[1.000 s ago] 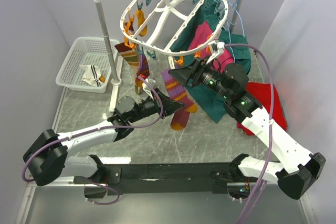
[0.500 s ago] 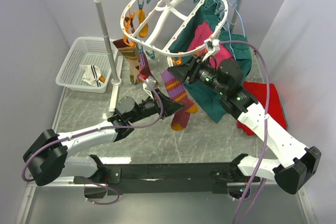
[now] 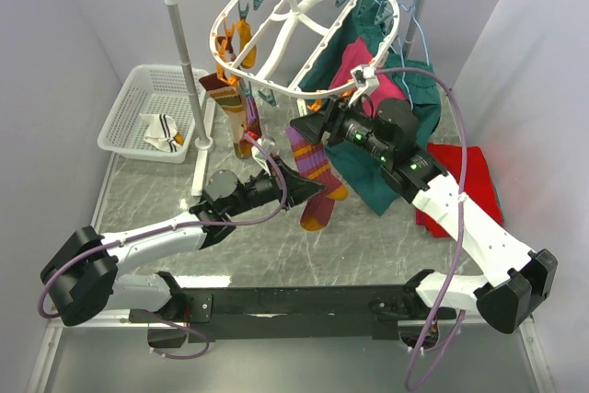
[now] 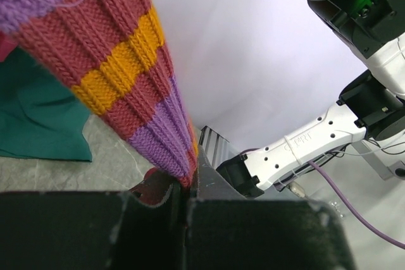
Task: Remove the socks clipped to the hanger
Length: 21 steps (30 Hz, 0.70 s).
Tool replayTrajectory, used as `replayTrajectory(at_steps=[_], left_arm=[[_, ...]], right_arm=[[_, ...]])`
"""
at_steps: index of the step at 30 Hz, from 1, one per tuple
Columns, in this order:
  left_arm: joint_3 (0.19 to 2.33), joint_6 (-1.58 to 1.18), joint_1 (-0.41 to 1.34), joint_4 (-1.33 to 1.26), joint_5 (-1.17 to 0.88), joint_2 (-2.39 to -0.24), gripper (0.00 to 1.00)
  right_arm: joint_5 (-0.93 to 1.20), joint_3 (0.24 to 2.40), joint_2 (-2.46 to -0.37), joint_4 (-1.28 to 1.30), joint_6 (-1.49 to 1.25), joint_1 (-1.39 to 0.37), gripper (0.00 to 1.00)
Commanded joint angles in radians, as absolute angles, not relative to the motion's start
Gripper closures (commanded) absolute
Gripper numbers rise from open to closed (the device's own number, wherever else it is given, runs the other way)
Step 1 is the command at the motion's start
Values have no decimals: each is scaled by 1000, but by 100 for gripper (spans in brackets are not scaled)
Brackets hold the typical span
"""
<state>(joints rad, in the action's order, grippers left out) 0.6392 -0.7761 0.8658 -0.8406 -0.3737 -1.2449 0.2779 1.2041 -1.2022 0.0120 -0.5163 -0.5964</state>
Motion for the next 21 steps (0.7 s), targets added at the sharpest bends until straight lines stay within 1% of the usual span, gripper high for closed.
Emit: replayTrajectory(at_steps=[1, 3, 9, 18, 19, 21], left_arm=[[680, -799, 877, -873, -417, -1249, 99], [683, -804, 882, -880, -422, -1259, 99], [689, -801, 891, -873, -417, -1261, 99], [693, -799, 897, -876, -419, -1270, 99], [695, -799, 897, -874, -420, -1272, 99], [693, -799, 899, -879, -417, -1273, 99]], right_arm=[[380, 1204, -1198, -106, -555, -575, 27], [435, 1189, -1212, -180, -613, -563, 28], [495, 1144, -1226, -363, -758, -522, 34], [511, 1132, -1236, -431, -839, -479, 40], [515, 1131, -1238, -437, -842, -477, 45], [522, 1129, -1244, -446, -856, -477, 48]])
